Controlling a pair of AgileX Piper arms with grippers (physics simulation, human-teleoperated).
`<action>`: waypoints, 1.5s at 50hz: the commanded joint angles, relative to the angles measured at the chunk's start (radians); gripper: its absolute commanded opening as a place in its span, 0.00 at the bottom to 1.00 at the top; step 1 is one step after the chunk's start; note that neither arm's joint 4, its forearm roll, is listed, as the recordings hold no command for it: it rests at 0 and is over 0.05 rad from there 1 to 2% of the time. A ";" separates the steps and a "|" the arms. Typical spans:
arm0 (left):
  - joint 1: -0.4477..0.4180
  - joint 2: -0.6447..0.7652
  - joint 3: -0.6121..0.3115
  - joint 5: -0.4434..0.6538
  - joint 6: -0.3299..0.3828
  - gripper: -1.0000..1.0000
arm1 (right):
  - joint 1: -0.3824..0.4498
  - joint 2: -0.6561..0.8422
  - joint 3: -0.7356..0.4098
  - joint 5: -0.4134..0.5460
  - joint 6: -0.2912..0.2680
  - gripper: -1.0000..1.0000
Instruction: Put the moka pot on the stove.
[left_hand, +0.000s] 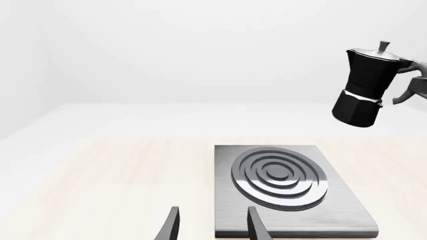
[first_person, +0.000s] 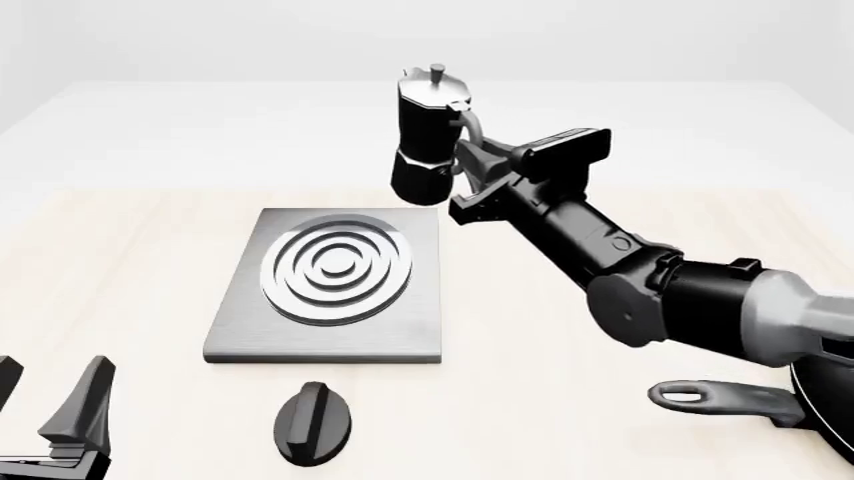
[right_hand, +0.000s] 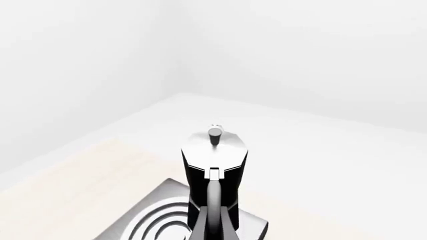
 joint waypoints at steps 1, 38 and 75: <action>0.000 0.000 0.000 0.000 0.000 1.00 | 0.020 0.064 -0.062 -0.016 0.015 0.00; 0.000 0.000 0.000 0.000 0.000 1.00 | 0.070 0.263 -0.199 -0.036 0.050 0.00; 0.000 0.000 0.000 0.000 0.000 1.00 | 0.096 0.404 -0.277 -0.064 0.089 0.00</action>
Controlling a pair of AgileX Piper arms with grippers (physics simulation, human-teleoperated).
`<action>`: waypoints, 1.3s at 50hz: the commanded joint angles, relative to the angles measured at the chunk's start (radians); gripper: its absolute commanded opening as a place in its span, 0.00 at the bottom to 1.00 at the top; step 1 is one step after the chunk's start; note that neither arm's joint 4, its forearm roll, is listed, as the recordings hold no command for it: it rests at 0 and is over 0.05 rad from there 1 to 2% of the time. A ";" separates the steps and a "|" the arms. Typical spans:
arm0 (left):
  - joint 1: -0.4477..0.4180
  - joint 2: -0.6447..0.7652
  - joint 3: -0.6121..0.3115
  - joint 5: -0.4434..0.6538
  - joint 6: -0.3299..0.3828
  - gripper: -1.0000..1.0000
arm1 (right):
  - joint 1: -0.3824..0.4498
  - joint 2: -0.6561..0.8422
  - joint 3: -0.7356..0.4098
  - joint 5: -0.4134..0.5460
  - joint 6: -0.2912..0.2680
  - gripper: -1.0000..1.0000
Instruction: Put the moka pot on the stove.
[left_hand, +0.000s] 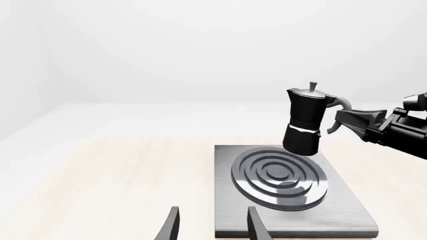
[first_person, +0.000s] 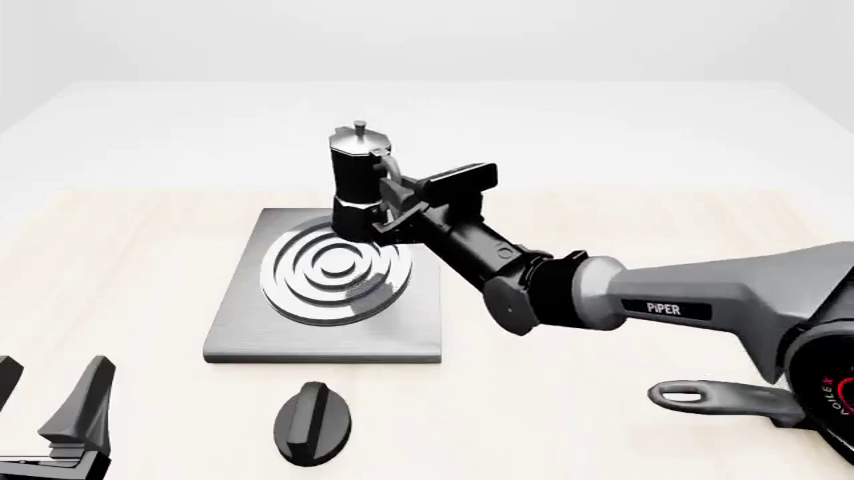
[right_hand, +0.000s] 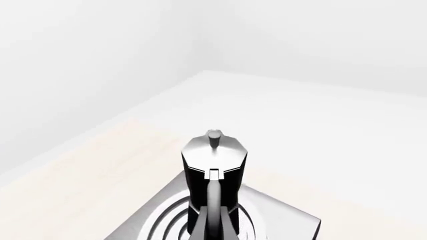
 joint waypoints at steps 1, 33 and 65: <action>0.000 0.000 0.000 0.000 0.000 1.00 | 0.008 0.029 -0.033 -0.012 0.017 0.00; 0.000 0.000 0.000 0.000 0.000 1.00 | 0.025 0.120 -0.082 -0.011 0.042 0.00; 0.000 0.000 0.000 0.000 0.000 1.00 | 0.029 0.165 -0.106 -0.010 0.054 0.00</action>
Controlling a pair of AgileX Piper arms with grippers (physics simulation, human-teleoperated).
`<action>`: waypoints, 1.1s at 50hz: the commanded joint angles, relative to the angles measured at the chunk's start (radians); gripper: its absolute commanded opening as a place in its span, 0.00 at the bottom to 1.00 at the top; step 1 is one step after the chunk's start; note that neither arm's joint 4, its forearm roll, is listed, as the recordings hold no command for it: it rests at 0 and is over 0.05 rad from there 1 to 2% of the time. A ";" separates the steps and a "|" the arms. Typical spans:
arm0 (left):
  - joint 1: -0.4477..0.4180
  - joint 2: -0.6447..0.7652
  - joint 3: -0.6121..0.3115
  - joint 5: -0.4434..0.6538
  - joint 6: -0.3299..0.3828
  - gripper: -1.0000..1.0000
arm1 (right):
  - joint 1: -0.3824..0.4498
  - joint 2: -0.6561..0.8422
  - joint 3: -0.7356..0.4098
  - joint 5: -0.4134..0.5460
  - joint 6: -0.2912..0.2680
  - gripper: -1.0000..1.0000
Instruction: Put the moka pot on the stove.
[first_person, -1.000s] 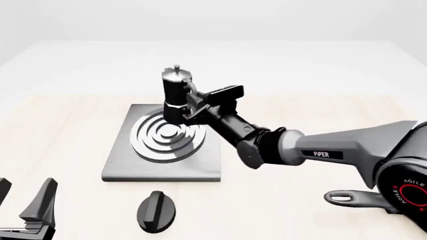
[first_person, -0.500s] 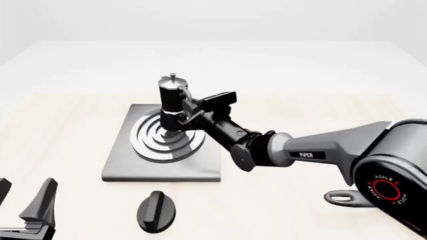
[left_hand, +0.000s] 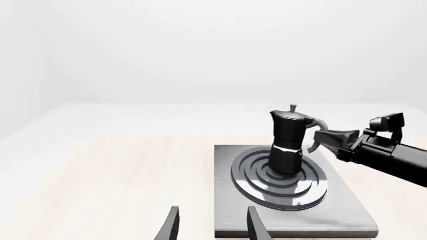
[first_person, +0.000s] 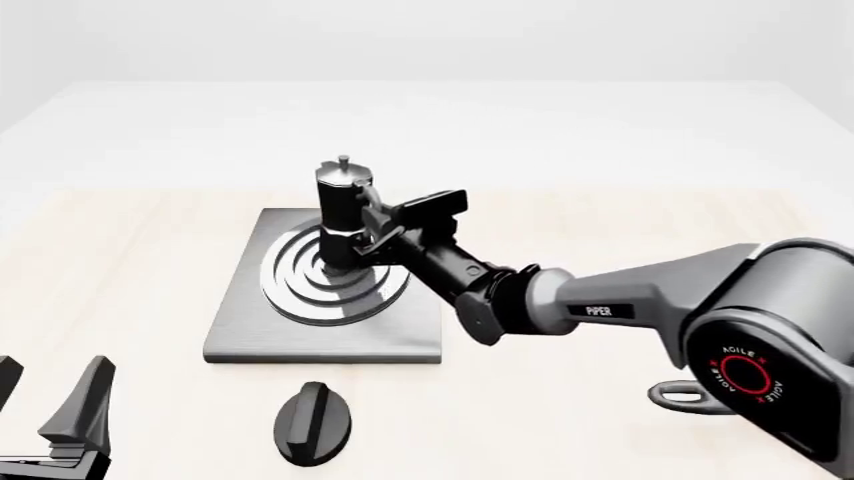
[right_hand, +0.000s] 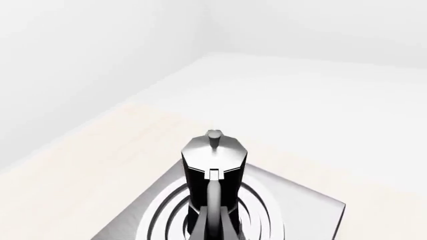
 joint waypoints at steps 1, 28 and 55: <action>0.000 0.000 0.000 0.000 0.000 1.00 | 0.005 0.007 -0.018 -0.005 0.011 0.00; 0.000 0.000 0.000 0.000 0.000 1.00 | 0.030 0.038 -0.025 -0.004 0.034 1.00; 0.000 0.000 0.000 0.000 0.000 1.00 | 0.017 -0.020 0.011 0.012 0.023 1.00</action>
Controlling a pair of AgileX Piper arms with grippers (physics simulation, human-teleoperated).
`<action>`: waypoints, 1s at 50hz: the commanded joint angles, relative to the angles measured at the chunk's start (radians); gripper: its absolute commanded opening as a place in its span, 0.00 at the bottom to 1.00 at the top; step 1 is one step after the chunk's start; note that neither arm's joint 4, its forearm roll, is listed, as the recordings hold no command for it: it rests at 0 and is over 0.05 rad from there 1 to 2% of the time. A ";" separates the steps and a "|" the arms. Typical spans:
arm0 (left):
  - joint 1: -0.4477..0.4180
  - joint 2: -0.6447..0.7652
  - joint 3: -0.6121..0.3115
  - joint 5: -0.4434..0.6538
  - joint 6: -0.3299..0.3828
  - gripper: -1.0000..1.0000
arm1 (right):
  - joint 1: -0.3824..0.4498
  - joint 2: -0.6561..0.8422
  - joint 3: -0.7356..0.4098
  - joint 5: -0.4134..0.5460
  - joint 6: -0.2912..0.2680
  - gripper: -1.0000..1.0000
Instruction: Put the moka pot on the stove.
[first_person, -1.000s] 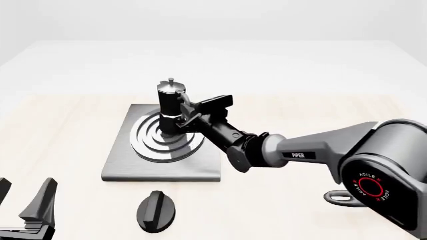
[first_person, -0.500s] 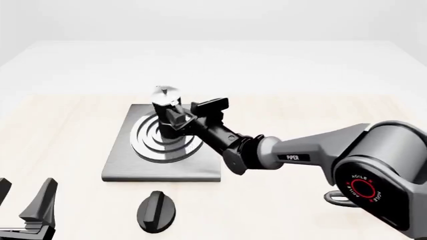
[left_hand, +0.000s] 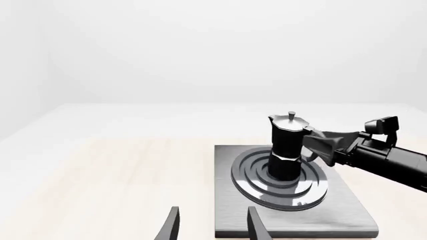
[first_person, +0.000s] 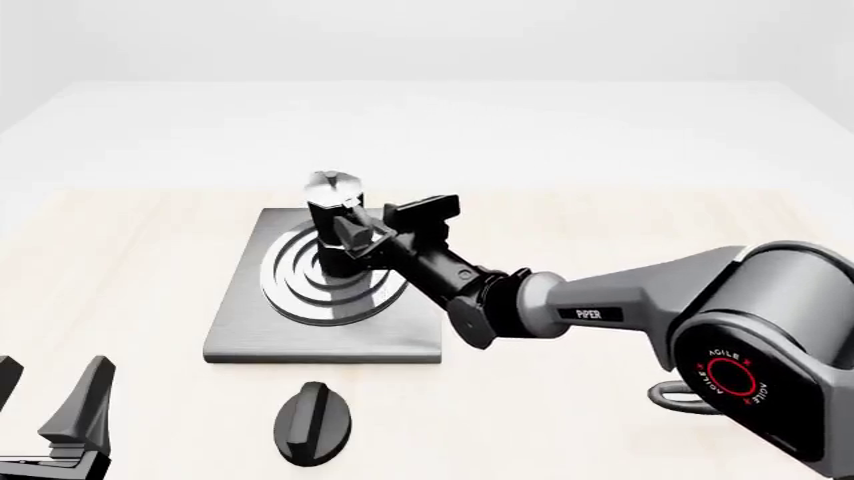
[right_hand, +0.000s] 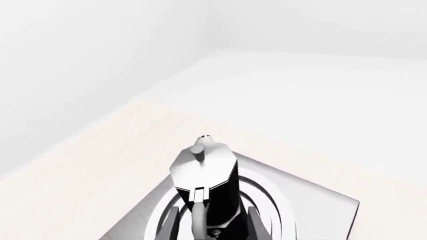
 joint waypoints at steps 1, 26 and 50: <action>0.000 0.000 0.000 0.000 0.000 1.00 | 0.000 -0.049 0.035 0.010 -0.008 1.00; 0.000 0.000 0.000 0.000 0.000 1.00 | 0.026 -0.255 0.201 -0.007 -0.013 1.00; 0.000 0.000 0.000 0.000 0.000 1.00 | 0.009 -0.452 0.347 -0.024 -0.039 1.00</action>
